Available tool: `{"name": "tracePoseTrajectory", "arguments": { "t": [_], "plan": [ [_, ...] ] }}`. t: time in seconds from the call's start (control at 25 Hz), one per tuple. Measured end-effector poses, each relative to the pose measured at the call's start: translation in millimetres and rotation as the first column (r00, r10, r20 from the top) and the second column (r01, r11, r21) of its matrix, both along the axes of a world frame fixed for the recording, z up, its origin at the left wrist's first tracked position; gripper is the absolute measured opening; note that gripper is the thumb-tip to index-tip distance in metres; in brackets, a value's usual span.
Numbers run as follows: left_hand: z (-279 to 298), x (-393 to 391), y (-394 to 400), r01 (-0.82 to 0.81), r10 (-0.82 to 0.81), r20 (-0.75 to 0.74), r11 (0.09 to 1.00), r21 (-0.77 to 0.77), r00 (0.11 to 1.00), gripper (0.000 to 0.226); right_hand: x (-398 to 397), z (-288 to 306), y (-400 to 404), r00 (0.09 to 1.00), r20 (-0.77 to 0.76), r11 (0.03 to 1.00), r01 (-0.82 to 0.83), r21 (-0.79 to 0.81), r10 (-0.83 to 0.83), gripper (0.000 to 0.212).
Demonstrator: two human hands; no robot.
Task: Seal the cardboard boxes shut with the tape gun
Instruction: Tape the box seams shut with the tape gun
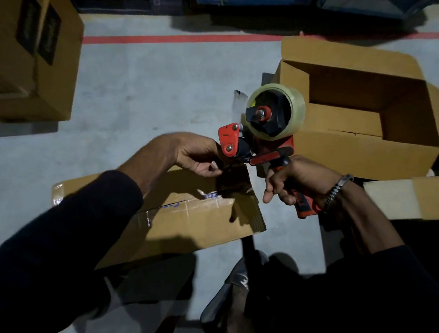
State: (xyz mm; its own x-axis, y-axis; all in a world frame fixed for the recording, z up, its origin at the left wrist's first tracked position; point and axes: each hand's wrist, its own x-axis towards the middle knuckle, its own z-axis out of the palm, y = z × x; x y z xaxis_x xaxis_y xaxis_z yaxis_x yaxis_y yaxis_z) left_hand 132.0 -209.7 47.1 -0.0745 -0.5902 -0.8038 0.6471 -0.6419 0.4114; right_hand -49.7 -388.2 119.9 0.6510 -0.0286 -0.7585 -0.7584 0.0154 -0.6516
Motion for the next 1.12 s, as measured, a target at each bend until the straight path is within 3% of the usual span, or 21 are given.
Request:
{"name": "tracePoseTrajectory", "arguments": {
  "t": [0.16, 0.32, 0.48, 0.72, 0.84, 0.96, 1.04, 1.12],
  "plan": [
    [4.0, 25.7, -23.8, 0.197, -0.204, 0.106, 0.978, 0.068, 0.973, 0.032, 2.5, -9.6, -1.6, 1.000, 0.027, 0.996, 0.013, -0.086, -0.011, 0.017],
    [-6.3, 43.2, -43.1, 0.154, -0.172, 0.227, 0.983, 0.096, 0.959, 0.012, 1.9, -18.6, 3.5, 0.996, 0.040, 0.987, 0.090, -0.134, -0.085, 0.013],
    [-17.8, 65.6, -57.9, 0.187, -0.181, 0.595, 0.981, 0.051, 0.783, 0.030, -2.0, -37.4, 28.0, 0.968, 0.087, 0.944, 0.251, -0.213, -0.237, 0.013],
    [-35.4, 66.9, -64.1, 0.361, -0.308, 0.670, 0.931, 0.064, 0.675, 0.014, -24.1, -90.5, 75.3, 0.908, 0.146, 0.847, 0.420, -0.326, -0.393, 0.013],
    [-52.0, 70.6, -63.9, 0.347, -0.277, 0.758, 0.935, 0.072, 0.590, 0.009, -39.9, -113.9, 86.3, 0.906, 0.054, 0.806, 0.400, -0.437, -0.420, 0.016],
    [-63.8, 96.1, -48.5, 0.308, -0.182, 0.842, 0.951, 0.020, 0.507, 0.012, -53.0, -126.9, 98.6, 0.934, -0.084, 0.830, 0.263, -0.493, -0.346, 0.015],
    [-71.3, 100.4, -44.9, 0.366, -0.199, 0.858, 0.930, 0.014, 0.474, 0.014, -51.1, -128.3, 103.5, 0.937, -0.090, 0.818, 0.246, -0.520, -0.339, 0.013],
    [-81.3, 98.8, -45.2, 0.326, -0.147, 0.887, 0.945, -0.005, 0.438, 0.015, -47.3, -130.1, 104.2, 0.950, -0.077, 0.795, 0.207, -0.570, -0.303, 0.020]
  ]
}}
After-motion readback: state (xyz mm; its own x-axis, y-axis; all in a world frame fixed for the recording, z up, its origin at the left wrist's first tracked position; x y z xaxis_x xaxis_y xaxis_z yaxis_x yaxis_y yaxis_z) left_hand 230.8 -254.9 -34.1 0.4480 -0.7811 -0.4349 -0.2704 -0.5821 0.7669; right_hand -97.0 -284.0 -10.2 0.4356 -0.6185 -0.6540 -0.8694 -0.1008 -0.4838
